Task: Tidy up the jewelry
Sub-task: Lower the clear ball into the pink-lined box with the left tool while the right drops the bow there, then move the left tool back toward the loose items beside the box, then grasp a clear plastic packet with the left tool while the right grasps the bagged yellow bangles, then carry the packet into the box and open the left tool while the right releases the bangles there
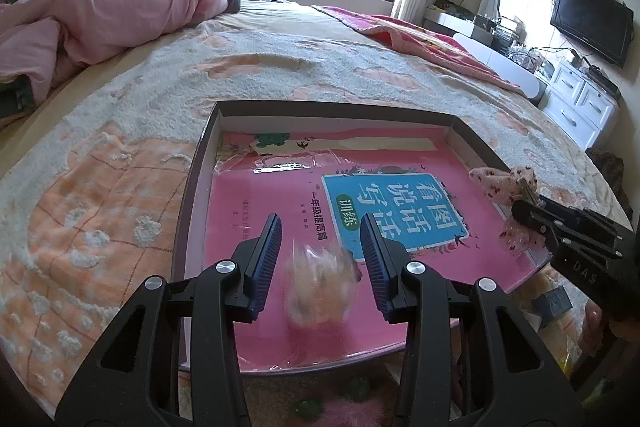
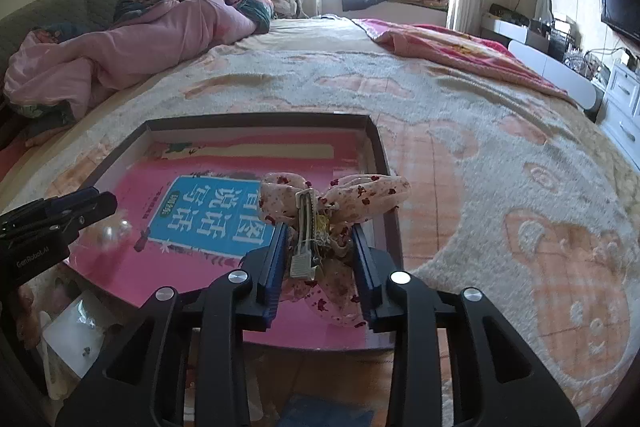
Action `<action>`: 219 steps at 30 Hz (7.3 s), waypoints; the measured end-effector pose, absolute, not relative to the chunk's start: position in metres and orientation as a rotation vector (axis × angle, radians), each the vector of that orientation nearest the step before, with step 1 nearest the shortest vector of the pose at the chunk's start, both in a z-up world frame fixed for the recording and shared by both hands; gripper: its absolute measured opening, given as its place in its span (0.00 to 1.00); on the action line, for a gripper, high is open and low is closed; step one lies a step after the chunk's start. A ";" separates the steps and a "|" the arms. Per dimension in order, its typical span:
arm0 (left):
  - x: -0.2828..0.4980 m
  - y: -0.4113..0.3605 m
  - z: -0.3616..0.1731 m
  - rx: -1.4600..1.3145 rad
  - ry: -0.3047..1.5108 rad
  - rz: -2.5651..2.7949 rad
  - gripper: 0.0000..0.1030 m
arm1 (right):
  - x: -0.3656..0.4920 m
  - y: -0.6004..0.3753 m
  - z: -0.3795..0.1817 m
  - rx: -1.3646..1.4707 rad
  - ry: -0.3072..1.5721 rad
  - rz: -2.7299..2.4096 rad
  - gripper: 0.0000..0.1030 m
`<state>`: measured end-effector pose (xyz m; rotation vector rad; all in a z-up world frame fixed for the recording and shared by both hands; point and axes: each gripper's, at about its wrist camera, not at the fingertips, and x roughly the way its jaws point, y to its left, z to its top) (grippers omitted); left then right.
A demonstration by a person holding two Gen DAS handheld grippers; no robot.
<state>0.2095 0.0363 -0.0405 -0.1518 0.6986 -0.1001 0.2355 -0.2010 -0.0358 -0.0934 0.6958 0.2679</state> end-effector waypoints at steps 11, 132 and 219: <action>0.206 0.039 -0.038 -0.162 0.685 -0.101 0.37 | 0.218 -0.210 -0.025 -0.035 0.628 0.284 0.67; 0.114 -0.015 -0.034 -0.064 0.657 -0.269 0.09 | 0.086 -0.214 -0.079 -0.203 0.668 0.387 0.81; 0.203 0.010 -0.021 -0.080 0.620 -0.228 0.08 | 0.226 -0.181 -0.030 -0.193 0.633 0.369 0.80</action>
